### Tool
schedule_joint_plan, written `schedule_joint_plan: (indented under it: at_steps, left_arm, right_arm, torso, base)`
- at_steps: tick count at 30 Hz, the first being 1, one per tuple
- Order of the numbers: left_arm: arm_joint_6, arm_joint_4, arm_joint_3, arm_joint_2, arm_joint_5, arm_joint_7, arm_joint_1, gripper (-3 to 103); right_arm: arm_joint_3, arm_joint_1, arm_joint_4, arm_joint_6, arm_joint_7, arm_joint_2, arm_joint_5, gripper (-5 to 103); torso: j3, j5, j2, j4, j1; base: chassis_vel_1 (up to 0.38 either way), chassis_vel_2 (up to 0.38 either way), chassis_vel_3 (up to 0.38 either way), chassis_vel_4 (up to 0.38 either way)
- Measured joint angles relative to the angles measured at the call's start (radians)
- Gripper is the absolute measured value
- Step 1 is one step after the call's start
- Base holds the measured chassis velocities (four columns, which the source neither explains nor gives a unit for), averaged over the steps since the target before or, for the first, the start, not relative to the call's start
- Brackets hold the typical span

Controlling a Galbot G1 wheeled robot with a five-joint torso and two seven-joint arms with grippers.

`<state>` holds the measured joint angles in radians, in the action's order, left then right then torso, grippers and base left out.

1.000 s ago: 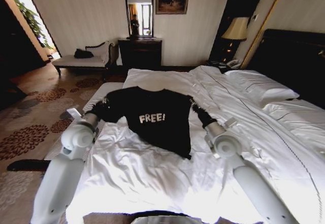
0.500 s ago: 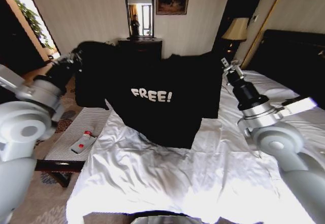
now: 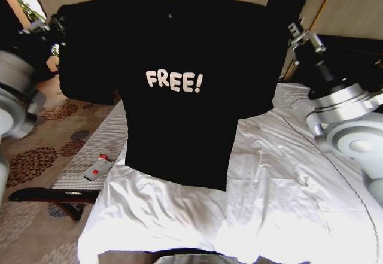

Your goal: Fold the clothes on the bed.

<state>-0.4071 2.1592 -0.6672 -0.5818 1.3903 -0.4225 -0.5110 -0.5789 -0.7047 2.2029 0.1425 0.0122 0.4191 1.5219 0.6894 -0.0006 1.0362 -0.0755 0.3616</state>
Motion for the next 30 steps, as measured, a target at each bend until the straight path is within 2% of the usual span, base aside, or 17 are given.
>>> schedule_joint_plan:
  at_steps: [6, 8, 10, 14, 19, 25, 27, 30]
  left_arm:
    - [-0.017, -0.056, 0.049, -0.030, -0.019, 0.002, 0.000, 1]
    - [-0.024, -0.101, 0.110, -0.052, -0.036, 0.006, 0.026, 1]
    - [-0.024, -0.115, 0.127, -0.058, -0.043, 0.008, 0.039, 1]
    - [-0.011, -0.192, 0.220, -0.078, -0.079, 0.019, 0.137, 1]
    - [0.014, -0.231, 0.272, -0.076, -0.082, 0.049, 0.224, 1]
    - [0.024, -0.207, 0.269, -0.056, -0.059, 0.065, 0.230, 1]
    - [0.029, -0.169, 0.234, -0.038, -0.050, 0.073, 0.185, 1]
    - [0.031, -0.123, 0.192, -0.021, -0.042, 0.075, 0.119, 1]
  right_arm:
    - [0.052, 0.028, -0.082, -0.006, -0.044, -0.010, -0.030, 0]
    - [0.108, 0.059, -0.139, -0.012, -0.067, -0.009, -0.051, 0]
    - [0.129, 0.074, -0.155, -0.014, -0.070, -0.006, -0.057, 0]
    - [0.264, 0.182, -0.255, -0.011, -0.078, 0.019, -0.096, 0]
    - [0.344, 0.284, -0.306, -0.001, -0.083, 0.039, -0.106, 0]
    - [0.322, 0.290, -0.290, 0.001, -0.091, 0.030, -0.100, 0]
    - [0.274, 0.234, -0.243, 0.008, -0.088, 0.015, -0.098, 0]
    - [0.225, 0.179, -0.186, 0.016, -0.078, 0.004, -0.096, 0]
  torso:
    - [0.000, 0.0000, 0.000, -0.0001, 0.000]
    - [0.000, -0.0003, 0.000, -0.0003, 0.000]
    - [0.000, -0.0002, 0.000, -0.0004, 0.000]
    - [0.000, 0.0003, 0.000, -0.0004, 0.000]
    - [0.000, 0.0000, 0.000, 0.0002, 0.000]
    - [0.000, 0.0000, 0.000, 0.0000, 0.000]
    - [0.000, 0.0002, 0.000, -0.0006, 0.000]
    - [0.000, 0.0002, 0.000, -0.0003, 0.000]
  base:
    - [0.000, 0.000, 0.000, 0.000]
    - [0.000, 0.000, 0.000, 0.000]
    - [0.000, 0.000, 0.000, 0.000]
    - [0.000, 0.000, 0.000, 0.000]
    - [0.000, 0.000, 0.000, 0.000]
    - [0.000, 0.000, 0.000, 0.000]
    - [0.000, 0.000, 0.000, 0.000]
    - [0.000, 0.000, 0.000, 0.000]
